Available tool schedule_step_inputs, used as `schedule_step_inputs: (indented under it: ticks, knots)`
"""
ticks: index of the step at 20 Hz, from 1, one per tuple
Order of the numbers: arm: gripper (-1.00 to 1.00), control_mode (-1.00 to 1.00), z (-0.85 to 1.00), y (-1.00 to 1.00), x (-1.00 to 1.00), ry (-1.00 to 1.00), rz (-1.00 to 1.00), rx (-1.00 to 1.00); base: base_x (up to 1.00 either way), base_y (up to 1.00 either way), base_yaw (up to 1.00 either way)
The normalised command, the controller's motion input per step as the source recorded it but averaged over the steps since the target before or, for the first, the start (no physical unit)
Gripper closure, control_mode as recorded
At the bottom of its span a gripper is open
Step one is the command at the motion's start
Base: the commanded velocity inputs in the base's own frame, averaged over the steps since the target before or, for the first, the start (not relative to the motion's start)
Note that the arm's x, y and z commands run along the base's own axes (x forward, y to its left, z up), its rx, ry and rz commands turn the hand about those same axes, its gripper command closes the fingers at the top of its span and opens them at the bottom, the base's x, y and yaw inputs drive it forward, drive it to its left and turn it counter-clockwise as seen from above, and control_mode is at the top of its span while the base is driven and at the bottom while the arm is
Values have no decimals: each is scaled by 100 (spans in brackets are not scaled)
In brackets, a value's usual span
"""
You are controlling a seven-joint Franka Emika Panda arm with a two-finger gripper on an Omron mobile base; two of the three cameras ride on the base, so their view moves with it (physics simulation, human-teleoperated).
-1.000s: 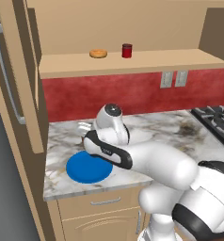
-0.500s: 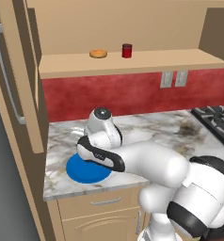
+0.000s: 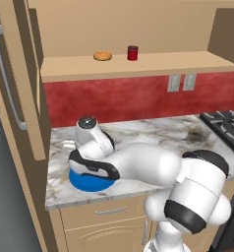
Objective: Pick the avocado and bread from the counter and place them on the plate. Then pick the jam from the cabinet and place it next to the plate. Lastly close the cabinet door.
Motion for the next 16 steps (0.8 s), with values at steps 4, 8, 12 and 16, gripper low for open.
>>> schedule_step_inputs:
  ticks: [4,8,12,16]
  knots:
    - [100,-100,-24,11,0,4,1,-9,0,0,0]
    - [100,-100,-32,2,0,3,1,-9,0,0,0]
    - [100,-100,-32,0,0,0,0,-9,0,0,0]
    - [100,-100,-30,0,3,0,0,-6,0,0,0]
